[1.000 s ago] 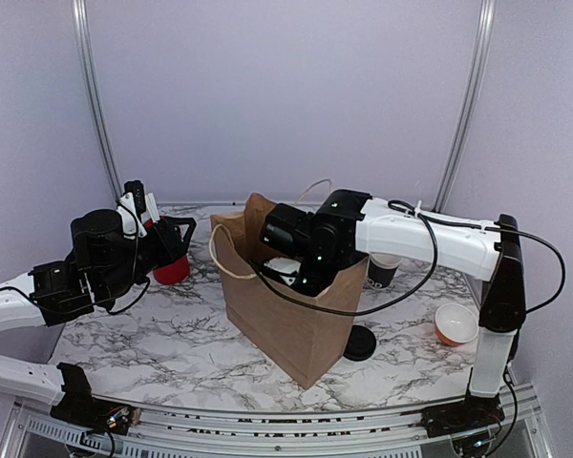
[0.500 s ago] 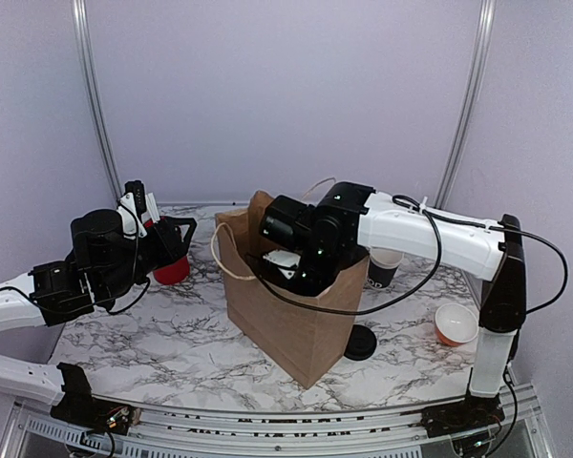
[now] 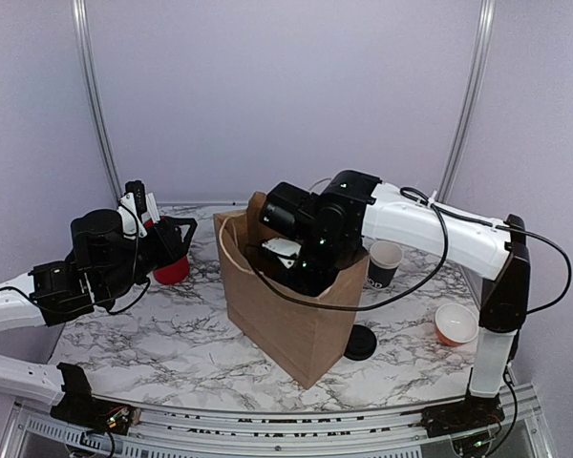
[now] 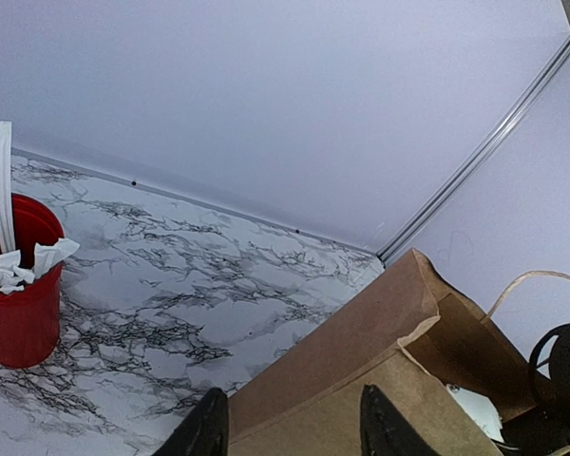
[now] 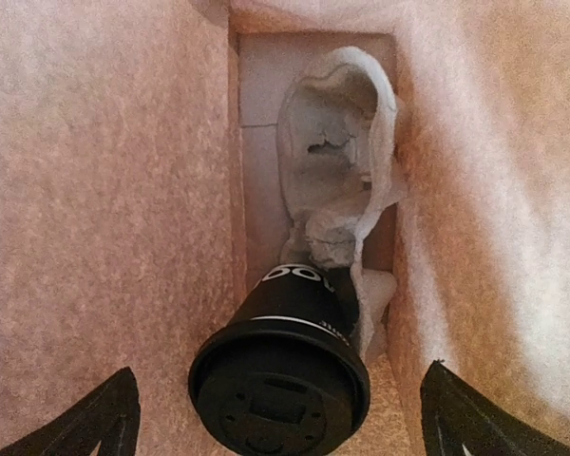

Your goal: Pack the takeout coffee

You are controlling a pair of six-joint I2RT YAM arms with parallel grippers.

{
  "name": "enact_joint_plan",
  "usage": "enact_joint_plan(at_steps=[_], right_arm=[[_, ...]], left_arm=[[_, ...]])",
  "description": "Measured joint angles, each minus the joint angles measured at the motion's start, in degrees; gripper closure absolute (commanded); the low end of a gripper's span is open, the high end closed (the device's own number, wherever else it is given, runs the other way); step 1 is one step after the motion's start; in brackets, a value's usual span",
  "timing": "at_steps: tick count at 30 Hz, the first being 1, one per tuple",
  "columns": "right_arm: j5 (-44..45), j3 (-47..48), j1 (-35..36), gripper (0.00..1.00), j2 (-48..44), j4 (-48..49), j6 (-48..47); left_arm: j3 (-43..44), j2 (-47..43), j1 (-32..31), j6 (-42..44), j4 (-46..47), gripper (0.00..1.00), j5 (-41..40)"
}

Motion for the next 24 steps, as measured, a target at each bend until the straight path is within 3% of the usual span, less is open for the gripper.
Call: enact_joint_plan(at_steps=[24], right_arm=[[2.6,8.2,0.0,0.0,0.0,-2.6,0.6]], left_arm=[[0.0,0.0,0.0,0.0,0.0,0.53,0.4]])
